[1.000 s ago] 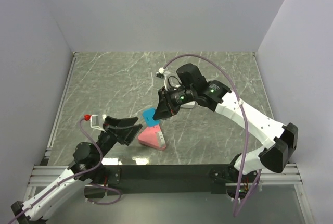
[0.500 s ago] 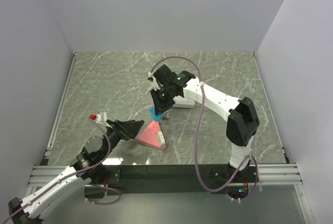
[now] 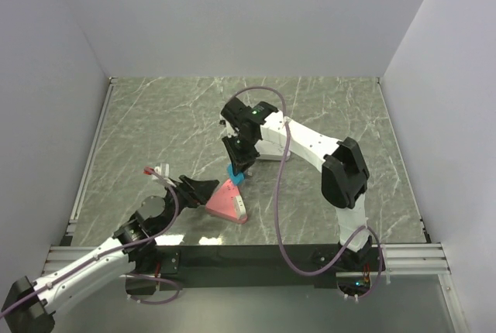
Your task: Insert the plug
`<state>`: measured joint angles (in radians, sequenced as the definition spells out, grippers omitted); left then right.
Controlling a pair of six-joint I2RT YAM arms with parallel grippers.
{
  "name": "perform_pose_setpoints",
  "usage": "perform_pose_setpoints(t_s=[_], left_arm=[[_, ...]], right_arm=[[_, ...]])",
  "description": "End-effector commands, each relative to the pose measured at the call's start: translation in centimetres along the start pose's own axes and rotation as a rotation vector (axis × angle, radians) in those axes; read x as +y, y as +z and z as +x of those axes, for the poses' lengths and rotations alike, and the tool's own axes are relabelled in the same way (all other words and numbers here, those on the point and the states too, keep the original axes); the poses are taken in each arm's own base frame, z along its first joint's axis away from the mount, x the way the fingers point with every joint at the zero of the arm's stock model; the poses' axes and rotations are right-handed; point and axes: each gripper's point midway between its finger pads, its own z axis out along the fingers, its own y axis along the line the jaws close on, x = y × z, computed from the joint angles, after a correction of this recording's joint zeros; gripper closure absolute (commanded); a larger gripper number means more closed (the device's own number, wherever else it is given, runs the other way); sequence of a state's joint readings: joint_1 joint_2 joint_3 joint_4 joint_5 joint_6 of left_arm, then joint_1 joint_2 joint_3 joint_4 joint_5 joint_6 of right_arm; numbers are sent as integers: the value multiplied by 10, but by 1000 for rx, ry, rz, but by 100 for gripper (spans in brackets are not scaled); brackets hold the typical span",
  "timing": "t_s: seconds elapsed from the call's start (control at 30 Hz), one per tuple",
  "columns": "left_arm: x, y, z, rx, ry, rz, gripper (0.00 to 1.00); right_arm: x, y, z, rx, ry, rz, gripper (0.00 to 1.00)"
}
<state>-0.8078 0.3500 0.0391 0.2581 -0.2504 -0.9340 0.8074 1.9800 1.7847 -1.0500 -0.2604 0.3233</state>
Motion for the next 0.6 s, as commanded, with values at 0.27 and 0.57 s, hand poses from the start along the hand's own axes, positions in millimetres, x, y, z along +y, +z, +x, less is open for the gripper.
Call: perform_pose_setpoints(t_s=[0.27, 0.57], left_arm=[[87, -14, 62, 120, 16, -191, 20], [91, -15, 66, 128, 12, -213, 14]], right_arm=[[20, 13, 18, 105, 33, -29, 100], [21, 20, 19, 135, 47, 18, 100]])
